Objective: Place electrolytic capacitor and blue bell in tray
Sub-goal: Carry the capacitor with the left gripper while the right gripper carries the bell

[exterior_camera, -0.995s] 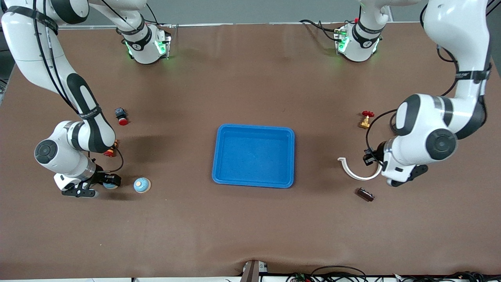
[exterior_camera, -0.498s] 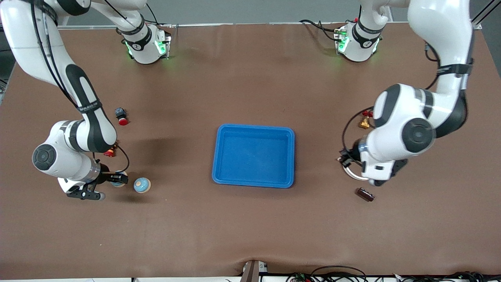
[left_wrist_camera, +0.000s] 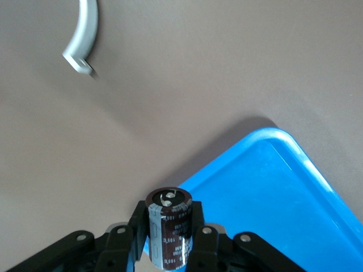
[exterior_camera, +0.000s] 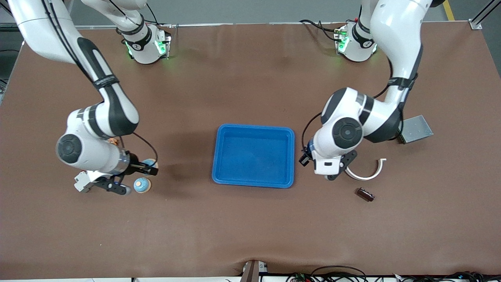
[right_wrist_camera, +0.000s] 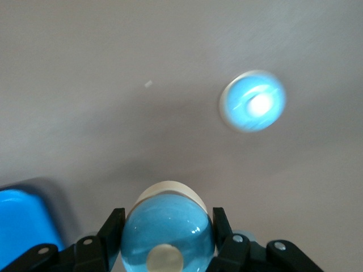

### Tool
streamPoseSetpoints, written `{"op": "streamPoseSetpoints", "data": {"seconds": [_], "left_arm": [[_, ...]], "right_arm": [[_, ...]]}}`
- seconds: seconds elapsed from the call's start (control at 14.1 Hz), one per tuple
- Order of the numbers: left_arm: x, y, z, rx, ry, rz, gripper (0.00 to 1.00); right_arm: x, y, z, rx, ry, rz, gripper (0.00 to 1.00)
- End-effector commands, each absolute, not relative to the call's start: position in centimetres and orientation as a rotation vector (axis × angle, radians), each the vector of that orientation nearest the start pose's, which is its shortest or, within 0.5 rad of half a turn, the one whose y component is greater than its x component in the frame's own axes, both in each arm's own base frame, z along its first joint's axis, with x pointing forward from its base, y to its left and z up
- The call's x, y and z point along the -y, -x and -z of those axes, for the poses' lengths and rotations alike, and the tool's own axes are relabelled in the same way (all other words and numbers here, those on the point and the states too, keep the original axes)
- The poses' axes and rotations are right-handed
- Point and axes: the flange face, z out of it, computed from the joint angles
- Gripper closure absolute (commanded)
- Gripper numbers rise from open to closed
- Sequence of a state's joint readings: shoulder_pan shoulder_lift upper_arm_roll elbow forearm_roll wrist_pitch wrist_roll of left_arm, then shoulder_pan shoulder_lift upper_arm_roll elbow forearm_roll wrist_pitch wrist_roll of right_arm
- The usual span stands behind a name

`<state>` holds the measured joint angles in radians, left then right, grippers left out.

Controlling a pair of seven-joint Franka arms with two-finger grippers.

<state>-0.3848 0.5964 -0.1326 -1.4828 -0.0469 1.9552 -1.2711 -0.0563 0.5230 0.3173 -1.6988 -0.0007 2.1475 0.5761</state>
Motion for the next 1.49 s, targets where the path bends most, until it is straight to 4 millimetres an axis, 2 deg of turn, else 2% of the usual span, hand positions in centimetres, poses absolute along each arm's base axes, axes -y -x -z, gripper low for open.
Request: {"op": "streamPoseSetpoints", "data": {"seconds": [0.0,0.28,0.36,0.57,0.85,1.07,1.28,1.42], "left_arm": [[36.1,-60.4,-30.5,1.243,2.838,-0.253,1.00],[38.8,-59.0,-28.1,1.268,2.815,-0.251,1.00],[40.1,-58.3,-27.1,1.267,2.813,-0.232,1.00],[41.2,-57.3,-24.2,1.255,2.765,-0.185,1.00],[42.6,-55.7,-21.6,1.221,2.747,-0.212,1.00],[42.7,-55.1,-20.0,1.249,2.704,-0.223,1.00],[43.0,-54.8,-19.4,1.238,2.701,-0.228,1.00],[43.1,-54.6,-18.3,1.235,2.697,-0.234,1.00]], "right_arm": [[-21.3,-63.0,-31.1,-0.629,2.965,-0.147,1.00],[-29.1,-60.7,-32.0,-0.754,2.959,-0.115,1.00],[-30.9,-60.4,-32.5,-0.777,2.957,-0.092,1.00],[-34.8,-59.1,-31.3,-0.844,2.950,-0.065,1.00],[-38.8,-57.2,-28.7,-0.914,2.928,-0.022,1.00],[-41.2,-55.9,-26.9,-0.954,2.911,-0.009,1.00],[-42.8,-54.7,-25.3,-0.976,2.922,0.014,1.00],[-43.8,-53.8,-24.2,-0.985,2.939,0.033,1.00]]}}
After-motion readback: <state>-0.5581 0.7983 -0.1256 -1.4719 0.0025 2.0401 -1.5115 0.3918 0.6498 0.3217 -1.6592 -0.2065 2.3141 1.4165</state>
